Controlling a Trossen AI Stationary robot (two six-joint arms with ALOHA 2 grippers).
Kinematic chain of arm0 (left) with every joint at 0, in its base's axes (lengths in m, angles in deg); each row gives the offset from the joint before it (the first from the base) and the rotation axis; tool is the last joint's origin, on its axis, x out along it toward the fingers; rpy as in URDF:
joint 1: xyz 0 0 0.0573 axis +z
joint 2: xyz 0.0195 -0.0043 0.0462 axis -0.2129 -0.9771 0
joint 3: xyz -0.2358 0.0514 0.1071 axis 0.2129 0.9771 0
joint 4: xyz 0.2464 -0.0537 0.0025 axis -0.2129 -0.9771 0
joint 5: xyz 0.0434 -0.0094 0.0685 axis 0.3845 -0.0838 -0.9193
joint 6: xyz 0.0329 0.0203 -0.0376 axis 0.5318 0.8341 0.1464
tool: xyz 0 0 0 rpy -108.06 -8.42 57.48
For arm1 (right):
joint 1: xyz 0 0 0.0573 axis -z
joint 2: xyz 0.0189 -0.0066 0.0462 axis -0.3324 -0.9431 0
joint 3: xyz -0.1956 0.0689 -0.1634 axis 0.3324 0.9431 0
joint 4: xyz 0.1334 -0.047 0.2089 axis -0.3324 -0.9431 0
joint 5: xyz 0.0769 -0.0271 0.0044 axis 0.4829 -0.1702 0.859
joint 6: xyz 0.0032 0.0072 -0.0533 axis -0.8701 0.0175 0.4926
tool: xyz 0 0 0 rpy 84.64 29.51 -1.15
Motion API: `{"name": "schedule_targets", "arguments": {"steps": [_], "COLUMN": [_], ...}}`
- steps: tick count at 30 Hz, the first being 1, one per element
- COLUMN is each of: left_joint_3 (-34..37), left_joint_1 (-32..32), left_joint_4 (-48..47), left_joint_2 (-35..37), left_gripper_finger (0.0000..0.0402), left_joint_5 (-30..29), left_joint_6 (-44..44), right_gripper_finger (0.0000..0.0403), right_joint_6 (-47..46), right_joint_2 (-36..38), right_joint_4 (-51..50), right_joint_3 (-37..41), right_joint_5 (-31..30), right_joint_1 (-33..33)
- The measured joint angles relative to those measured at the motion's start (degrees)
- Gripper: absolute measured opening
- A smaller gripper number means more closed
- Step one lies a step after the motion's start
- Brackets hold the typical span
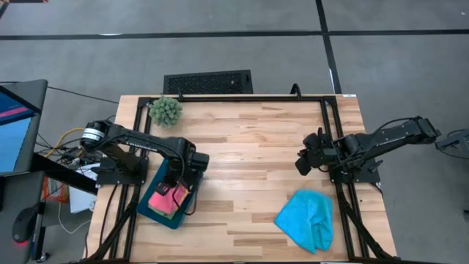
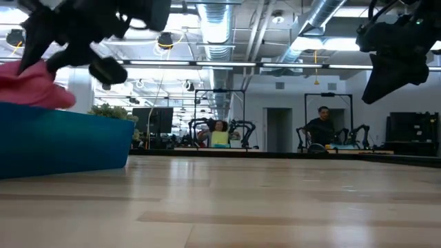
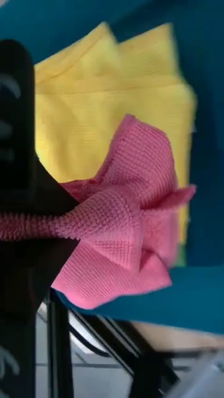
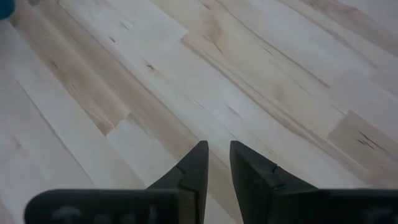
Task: Fold microfiber towels
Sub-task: Put the pink microfiber towel on the blue bin, then fold the blue microfiber towel
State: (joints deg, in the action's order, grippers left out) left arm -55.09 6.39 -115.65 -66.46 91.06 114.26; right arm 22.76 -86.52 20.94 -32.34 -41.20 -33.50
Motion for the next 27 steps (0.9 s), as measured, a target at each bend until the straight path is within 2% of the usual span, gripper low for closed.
{"name": "schedule_targets", "arguments": {"steps": [4, 9, 16, 21, 24, 27], "left_joint_3": [2.18, 1.54, -1.76, -6.11, -8.68, -8.83], "left_joint_1": [0.10, 1.53, 4.67, 6.23, 6.94, 5.83], "left_joint_4": [1.35, 3.92, 2.94, 1.24, -0.60, -1.48], "left_joint_2": [-0.02, -0.02, -0.02, -0.02, 0.60, 3.22], "left_gripper_finger": [0.0050, 0.0080, 0.0153, 0.0204, 0.0209, 0.0188], "left_joint_5": [-3.03, -2.76, -2.83, -7.01, -1.59, 3.83], "left_joint_6": [0.20, -3.07, -7.35, -11.83, -16.32, -19.82], "right_gripper_finger": [0.0092, 0.0092, 0.0092, 0.0092, 0.0092, 0.0092], "right_joint_6": [0.02, 0.44, 0.66, 0.70, 0.70, 0.73], "right_joint_2": [0.00, 0.00, 0.00, 0.00, 0.00, 0.00], "right_joint_4": [-0.42, -0.98, -1.19, -1.21, -1.23, -1.40], "right_joint_3": [0.00, 0.00, 0.00, 0.00, 0.00, 0.00], "right_joint_5": [-0.02, -0.06, -0.15, -0.22, -0.19, -0.21], "right_joint_1": [0.00, 0.00, 0.00, 0.00, 0.00, 0.00]}}
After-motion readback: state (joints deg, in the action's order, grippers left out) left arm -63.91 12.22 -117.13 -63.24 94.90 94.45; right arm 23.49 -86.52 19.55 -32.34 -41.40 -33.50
